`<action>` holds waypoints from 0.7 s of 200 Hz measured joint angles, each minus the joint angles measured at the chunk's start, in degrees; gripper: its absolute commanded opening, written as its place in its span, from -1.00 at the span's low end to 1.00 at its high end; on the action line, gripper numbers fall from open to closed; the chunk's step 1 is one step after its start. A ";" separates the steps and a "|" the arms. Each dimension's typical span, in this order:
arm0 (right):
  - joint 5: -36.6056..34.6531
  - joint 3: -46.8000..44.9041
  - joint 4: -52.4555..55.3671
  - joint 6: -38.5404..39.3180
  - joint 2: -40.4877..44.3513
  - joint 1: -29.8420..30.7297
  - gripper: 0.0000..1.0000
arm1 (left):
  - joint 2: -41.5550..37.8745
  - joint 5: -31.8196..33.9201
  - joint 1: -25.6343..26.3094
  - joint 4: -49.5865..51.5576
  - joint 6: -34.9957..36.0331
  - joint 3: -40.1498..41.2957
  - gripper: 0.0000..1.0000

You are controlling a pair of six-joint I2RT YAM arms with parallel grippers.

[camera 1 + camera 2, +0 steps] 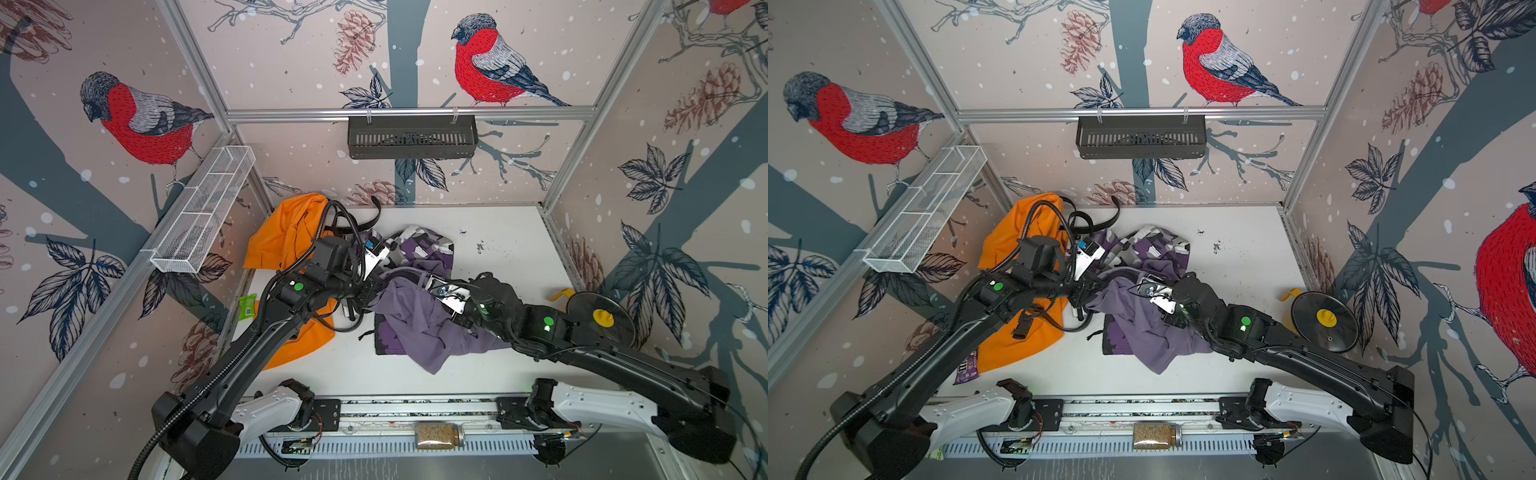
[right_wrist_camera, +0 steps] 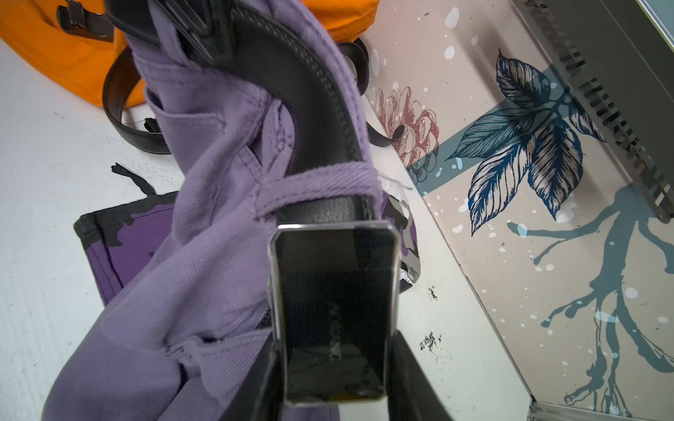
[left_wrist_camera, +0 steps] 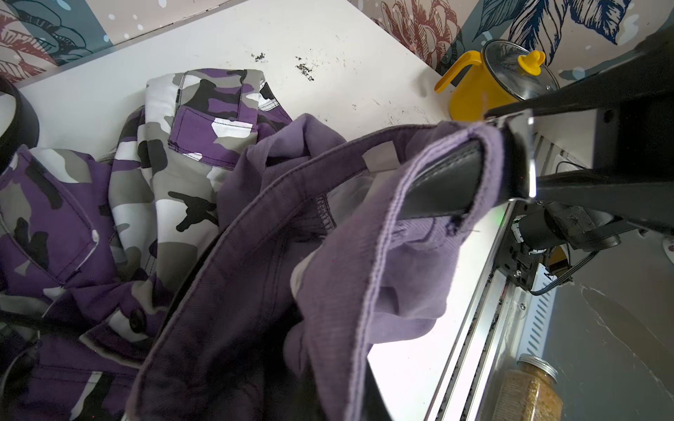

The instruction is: Remove the belt from the trousers

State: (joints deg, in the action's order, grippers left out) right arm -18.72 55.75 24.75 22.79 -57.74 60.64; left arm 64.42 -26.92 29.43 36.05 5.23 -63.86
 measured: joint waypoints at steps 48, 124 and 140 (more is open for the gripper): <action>11.26 8.04 9.55 -2.45 -3.04 -7.78 -1.00 | 1.18 6.01 0.00 -1.25 0.76 -3.56 0.88; 25.70 16.39 18.78 -6.12 -6.62 -17.42 -1.00 | -6.56 16.52 14.14 -19.69 -6.14 4.87 0.98; 27.17 17.25 19.32 -6.21 -7.17 -17.86 -1.00 | -1.25 16.72 17.03 -22.12 -7.41 6.12 0.98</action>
State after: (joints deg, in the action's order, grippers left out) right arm 8.45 72.99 44.07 16.58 -64.90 42.78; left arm 63.18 -10.20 46.46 13.93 -2.17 -57.74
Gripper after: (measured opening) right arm 0.410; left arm 0.990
